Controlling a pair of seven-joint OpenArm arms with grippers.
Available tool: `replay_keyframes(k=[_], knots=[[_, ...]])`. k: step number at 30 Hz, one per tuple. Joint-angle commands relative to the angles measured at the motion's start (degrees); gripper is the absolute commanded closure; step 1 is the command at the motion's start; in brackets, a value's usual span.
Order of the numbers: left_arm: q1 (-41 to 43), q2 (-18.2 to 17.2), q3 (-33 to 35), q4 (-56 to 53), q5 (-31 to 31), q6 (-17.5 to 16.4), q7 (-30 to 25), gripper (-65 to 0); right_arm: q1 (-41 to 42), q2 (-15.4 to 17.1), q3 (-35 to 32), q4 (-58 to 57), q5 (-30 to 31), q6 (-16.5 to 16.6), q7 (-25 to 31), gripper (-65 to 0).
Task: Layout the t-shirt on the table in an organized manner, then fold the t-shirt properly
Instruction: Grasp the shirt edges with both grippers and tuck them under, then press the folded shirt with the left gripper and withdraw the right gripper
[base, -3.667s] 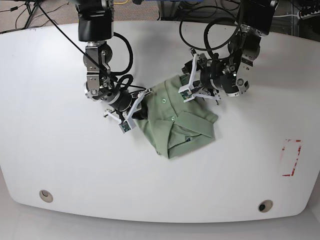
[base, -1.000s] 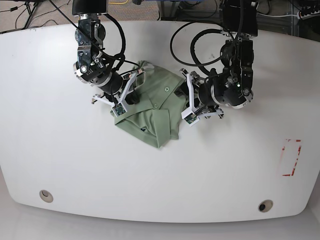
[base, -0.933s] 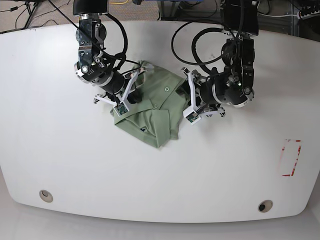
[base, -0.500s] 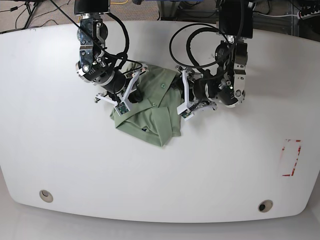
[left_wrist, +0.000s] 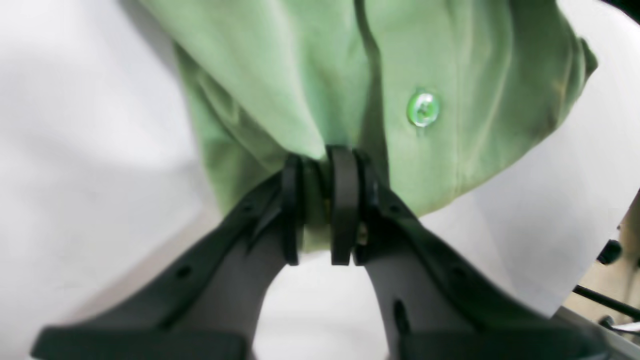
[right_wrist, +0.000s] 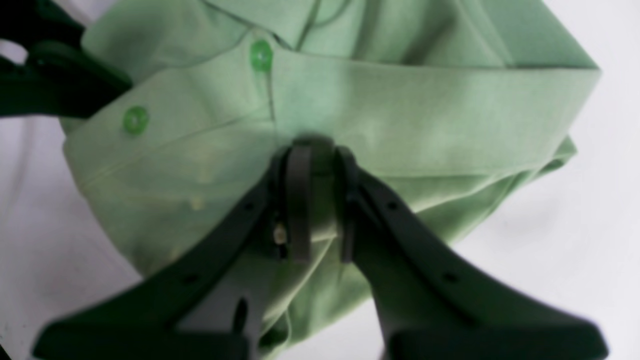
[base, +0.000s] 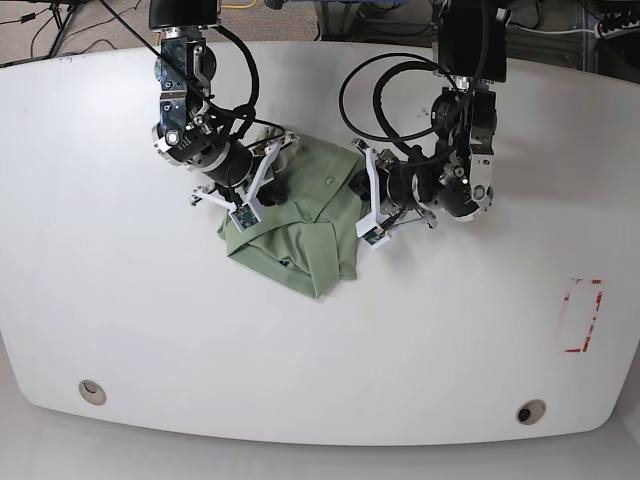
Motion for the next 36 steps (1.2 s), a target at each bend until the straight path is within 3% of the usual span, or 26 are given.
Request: replay_keyframes(k=[1, 13, 24, 36], knots=[[-0.19, 0.07, -0.93, 1.91, -0.82, -0.08, -0.70, -5.7, 1.34, 0.03, 0.09, -0.92, 0.61, 0.25, 1.11, -7.3], [0.07, -0.28, -1.90, 1.56, -0.64, -0.08, -0.70, -5.7, 3.36, 0.30, 0.17, -7.51, 0.61, 0.34, 2.60, -7.3], [-0.37, -4.50, -1.90, -2.13, -0.55, -0.08, -5.36, -6.0, 3.10, 1.79, 0.00, -8.74, 0.69, 0.34, 4.09, -7.3], [-3.45, -8.63, -2.08, -3.63, -0.90, -0.08, -5.18, -6.1, 3.10, 2.41, -0.09, -8.57, 0.61, 0.34, 4.09, -7.3]])
